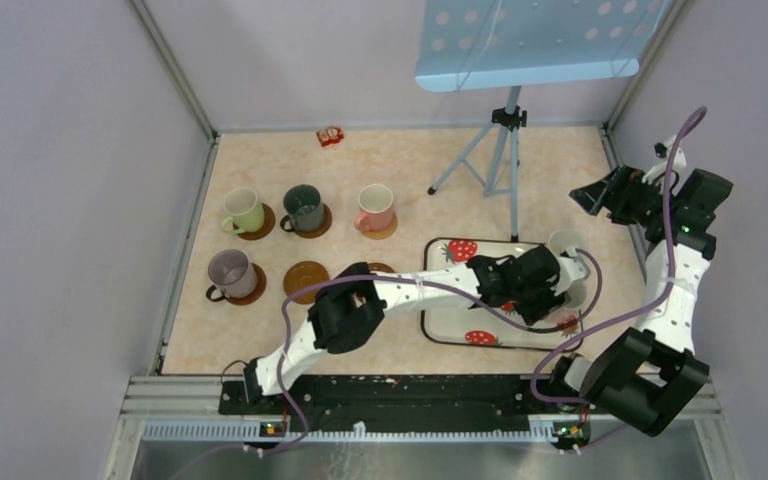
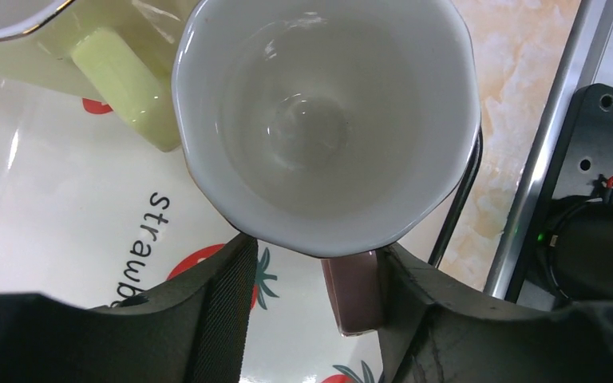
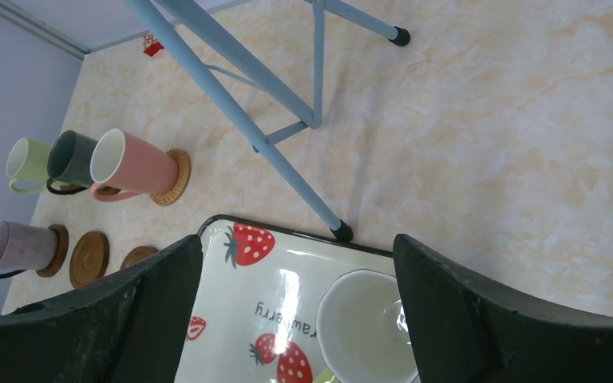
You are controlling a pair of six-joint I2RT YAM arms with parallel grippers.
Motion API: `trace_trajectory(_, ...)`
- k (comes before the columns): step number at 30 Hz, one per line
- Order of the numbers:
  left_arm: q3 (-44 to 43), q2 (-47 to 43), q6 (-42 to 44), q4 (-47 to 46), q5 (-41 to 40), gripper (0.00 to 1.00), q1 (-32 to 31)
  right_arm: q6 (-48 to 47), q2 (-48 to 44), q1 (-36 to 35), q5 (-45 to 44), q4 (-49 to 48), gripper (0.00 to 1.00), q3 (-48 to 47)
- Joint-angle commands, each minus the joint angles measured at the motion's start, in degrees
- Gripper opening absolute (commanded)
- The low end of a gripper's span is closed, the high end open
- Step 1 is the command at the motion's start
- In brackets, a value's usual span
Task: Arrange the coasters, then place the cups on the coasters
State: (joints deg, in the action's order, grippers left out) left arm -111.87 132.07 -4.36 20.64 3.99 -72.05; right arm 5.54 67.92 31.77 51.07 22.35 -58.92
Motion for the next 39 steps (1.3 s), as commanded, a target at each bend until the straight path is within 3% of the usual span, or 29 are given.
trace_trajectory(1, -1.44, 0.20, 1.99, -0.99, -0.73, 0.56, -0.19, -1.01, -2.07, 0.32, 0.17, -1.15, 0.88, -0.39)
trace_trajectory(7, -1.65, 0.16, 3.65, -0.38, 0.08, 0.40, -0.19, -1.31, -2.18, 0.31, 0.02, -0.92, 0.88, -0.24)
trace_trajectory(12, -0.34, -2.11, 3.92, 0.97, -0.74, 0.21, -0.17, -1.45, -2.35, 0.33, 0.00, -0.92, 0.88, -0.21)
trace_trajectory(16, 4.35, -6.88, 4.62, 1.27, -1.91, 0.07, -0.13, -1.61, -2.35, 0.31, 0.17, -0.79, 0.88, -0.17)
trace_trajectory(20, 11.51, -12.09, 6.39, 2.65, -6.41, 0.03, -0.11, -1.85, -2.59, 0.31, 0.26, -0.77, 0.88, -0.11)
trace_trajectory(29, 24.75, -20.02, 8.96, 5.63, -8.95, 0.05, 1.50, -1.85, -2.62, 0.31, 0.75, -0.82, 0.88, 0.11)
trace_trajectory(39, 18.52, -14.56, 10.38, 15.52, -6.34, 0.22, 3.62, -2.15, -2.69, 0.36, 0.72, -0.74, 0.88, 0.11)
